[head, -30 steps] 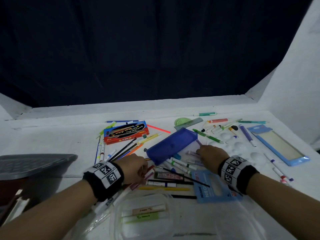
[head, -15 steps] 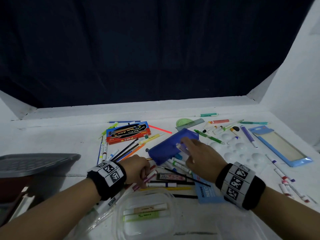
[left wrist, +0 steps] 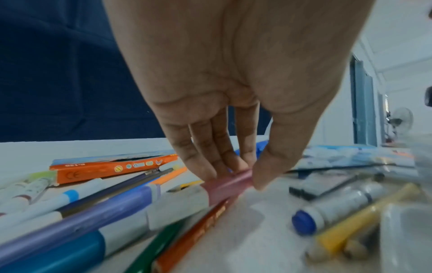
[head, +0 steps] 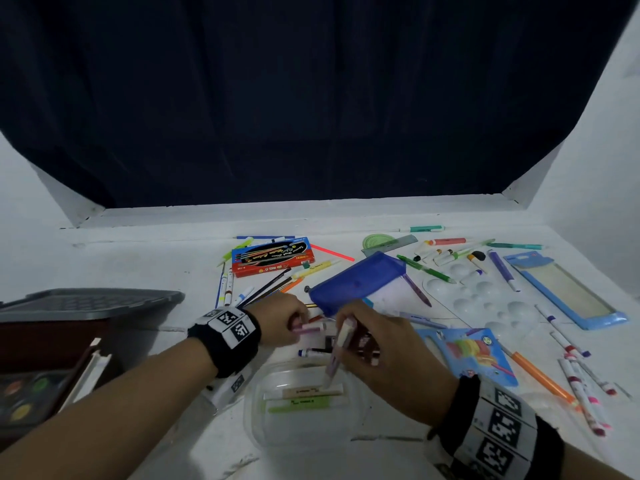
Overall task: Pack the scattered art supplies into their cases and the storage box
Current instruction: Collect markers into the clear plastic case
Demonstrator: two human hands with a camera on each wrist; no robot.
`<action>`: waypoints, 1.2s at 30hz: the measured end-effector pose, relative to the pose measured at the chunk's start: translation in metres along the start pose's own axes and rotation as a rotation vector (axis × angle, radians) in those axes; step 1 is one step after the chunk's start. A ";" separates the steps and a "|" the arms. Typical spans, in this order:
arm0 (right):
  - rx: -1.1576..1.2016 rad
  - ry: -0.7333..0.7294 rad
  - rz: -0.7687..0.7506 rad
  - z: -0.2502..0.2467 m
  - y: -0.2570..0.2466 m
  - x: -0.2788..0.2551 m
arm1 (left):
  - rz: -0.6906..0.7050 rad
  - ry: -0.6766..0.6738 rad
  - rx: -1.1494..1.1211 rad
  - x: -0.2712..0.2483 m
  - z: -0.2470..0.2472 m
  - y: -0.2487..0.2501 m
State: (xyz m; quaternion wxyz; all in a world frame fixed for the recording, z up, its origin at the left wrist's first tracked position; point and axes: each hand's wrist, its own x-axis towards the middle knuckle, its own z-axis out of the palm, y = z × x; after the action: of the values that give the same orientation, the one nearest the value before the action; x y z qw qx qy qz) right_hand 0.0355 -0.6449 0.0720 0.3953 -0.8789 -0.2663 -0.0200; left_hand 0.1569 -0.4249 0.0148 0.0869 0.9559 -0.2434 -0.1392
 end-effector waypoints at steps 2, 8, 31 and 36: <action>0.021 -0.014 0.005 0.005 0.007 -0.007 | -0.001 0.090 -0.019 -0.011 -0.012 0.001; -0.052 -0.074 0.040 0.019 0.030 -0.018 | -0.038 0.446 -0.502 -0.073 -0.045 0.011; -0.751 -0.480 -0.045 0.054 0.017 -0.001 | -0.135 0.405 -0.492 -0.170 0.039 0.031; -0.778 -0.488 -0.048 0.062 0.019 0.004 | -0.005 0.273 -0.396 -0.172 0.035 0.025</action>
State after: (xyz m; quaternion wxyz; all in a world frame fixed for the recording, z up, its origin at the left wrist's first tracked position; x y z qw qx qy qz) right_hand 0.0369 -0.6094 0.0176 -0.0390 -0.9345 -0.3448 0.0800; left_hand -0.0097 -0.3660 0.0258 0.3042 0.9309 -0.1949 -0.0540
